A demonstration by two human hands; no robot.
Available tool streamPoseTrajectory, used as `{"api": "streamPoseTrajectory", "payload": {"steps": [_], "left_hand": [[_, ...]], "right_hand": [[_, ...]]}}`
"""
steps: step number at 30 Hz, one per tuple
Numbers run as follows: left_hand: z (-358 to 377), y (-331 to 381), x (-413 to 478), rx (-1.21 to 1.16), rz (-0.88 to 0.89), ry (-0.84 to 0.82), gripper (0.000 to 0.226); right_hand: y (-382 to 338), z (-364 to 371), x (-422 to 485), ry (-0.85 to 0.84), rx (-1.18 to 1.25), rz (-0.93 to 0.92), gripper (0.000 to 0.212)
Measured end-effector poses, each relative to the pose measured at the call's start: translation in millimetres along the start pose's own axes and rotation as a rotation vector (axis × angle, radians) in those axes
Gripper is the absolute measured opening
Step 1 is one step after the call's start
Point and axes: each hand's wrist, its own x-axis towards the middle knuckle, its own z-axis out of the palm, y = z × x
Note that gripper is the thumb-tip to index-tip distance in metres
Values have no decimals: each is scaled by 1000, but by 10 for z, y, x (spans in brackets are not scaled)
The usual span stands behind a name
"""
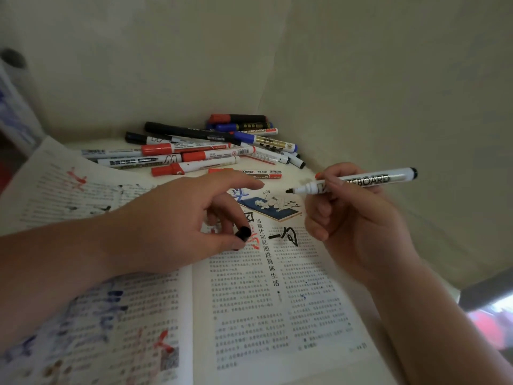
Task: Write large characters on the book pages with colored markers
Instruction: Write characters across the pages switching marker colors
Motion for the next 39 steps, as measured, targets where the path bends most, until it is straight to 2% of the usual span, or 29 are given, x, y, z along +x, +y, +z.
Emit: {"api": "streamPoseTrajectory", "payload": {"steps": [3, 7, 11, 14, 16, 20, 23, 26, 35, 39], "left_hand": [[-11, 19, -9, -16, -7, -20, 78], [-21, 50, -1, -68, -24, -41, 94], [-19, 32, 5, -107, -63, -56, 102], [-31, 30, 15, -83, -75, -62, 103], [-45, 34, 16, -75, -76, -68, 103], [-46, 7, 17, -74, -67, -67, 102], [-41, -20, 24, -64, -61, -60, 102], [-39, -10, 19, -62, -50, -55, 101], [-22, -15, 23, -120, -35, -29, 93], [-27, 39, 22, -115, -40, -30, 86]], "right_hand": [[29, 22, -10, -97, -29, 16, 2], [43, 39, 16, -164, -110, 10, 22], [-87, 166, 119, -200, -564, 14, 8], [-161, 338, 209, -322, -867, 46, 19], [-154, 430, 243, -352, -966, 13, 18], [-100, 460, 243, -364, -1066, -6, 22], [-48, 445, 228, -365, -1117, 37, 14], [-33, 463, 210, -370, -1125, 20, 16], [32, 510, 166, -419, -1197, -37, 37], [25, 451, 201, -427, -1182, 17, 20]]}}
